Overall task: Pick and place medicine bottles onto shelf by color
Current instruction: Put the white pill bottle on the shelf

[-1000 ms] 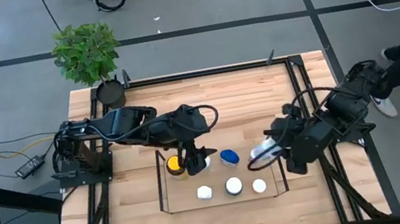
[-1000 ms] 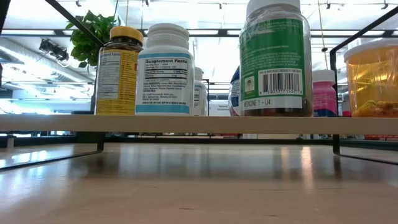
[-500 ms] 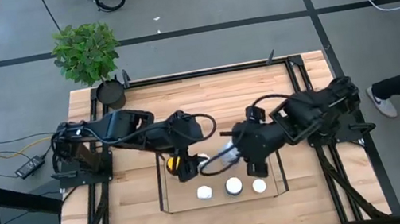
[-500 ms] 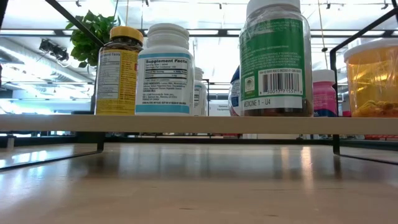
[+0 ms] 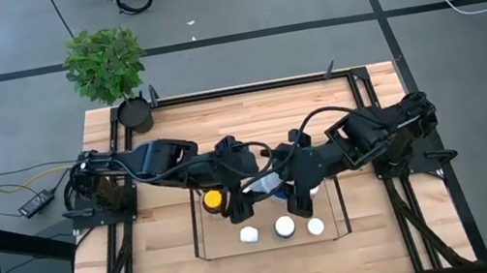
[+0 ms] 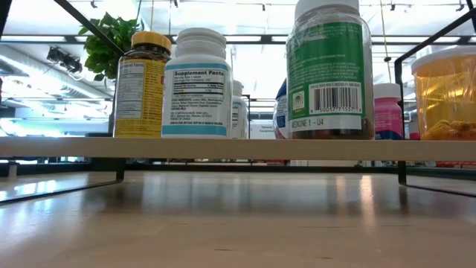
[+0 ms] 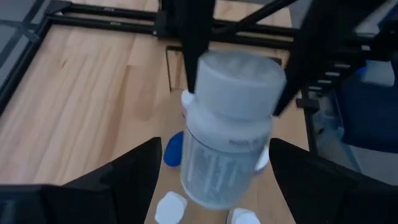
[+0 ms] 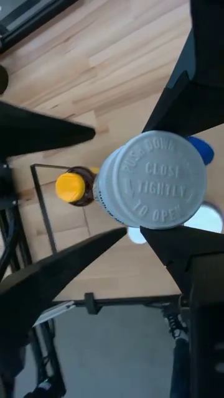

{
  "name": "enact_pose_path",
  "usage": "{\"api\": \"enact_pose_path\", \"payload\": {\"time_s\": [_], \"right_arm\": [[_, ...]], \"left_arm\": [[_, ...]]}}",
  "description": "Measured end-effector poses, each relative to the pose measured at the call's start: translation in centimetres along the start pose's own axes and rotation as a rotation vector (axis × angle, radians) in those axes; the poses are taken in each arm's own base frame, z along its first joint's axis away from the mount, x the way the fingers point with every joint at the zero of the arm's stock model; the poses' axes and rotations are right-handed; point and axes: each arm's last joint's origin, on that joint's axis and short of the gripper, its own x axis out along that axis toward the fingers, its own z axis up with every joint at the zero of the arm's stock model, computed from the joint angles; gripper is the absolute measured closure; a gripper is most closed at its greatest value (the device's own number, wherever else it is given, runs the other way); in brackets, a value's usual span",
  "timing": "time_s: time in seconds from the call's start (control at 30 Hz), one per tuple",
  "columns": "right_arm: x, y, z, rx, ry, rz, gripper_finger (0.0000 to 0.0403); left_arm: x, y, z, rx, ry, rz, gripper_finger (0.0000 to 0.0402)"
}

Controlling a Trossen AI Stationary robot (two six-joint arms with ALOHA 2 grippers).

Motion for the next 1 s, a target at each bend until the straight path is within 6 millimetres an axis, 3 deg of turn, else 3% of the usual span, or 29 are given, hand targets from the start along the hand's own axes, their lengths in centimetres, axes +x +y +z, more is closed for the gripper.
{"api": "enact_pose_path", "payload": {"time_s": [0.67,1.0], "right_arm": [[0.1,0.3,0.5,0.017,-0.05,0.022,0.0187],[0.0,0.2,0.4,0.022,-0.04,0.02,0.0187]], "left_arm": [[2.7,-0.7,0.1,0.024,0.003,-0.003,0.0099],[2.7,-0.5,-0.5,0.039,0.061,0.014,0.01]]}}
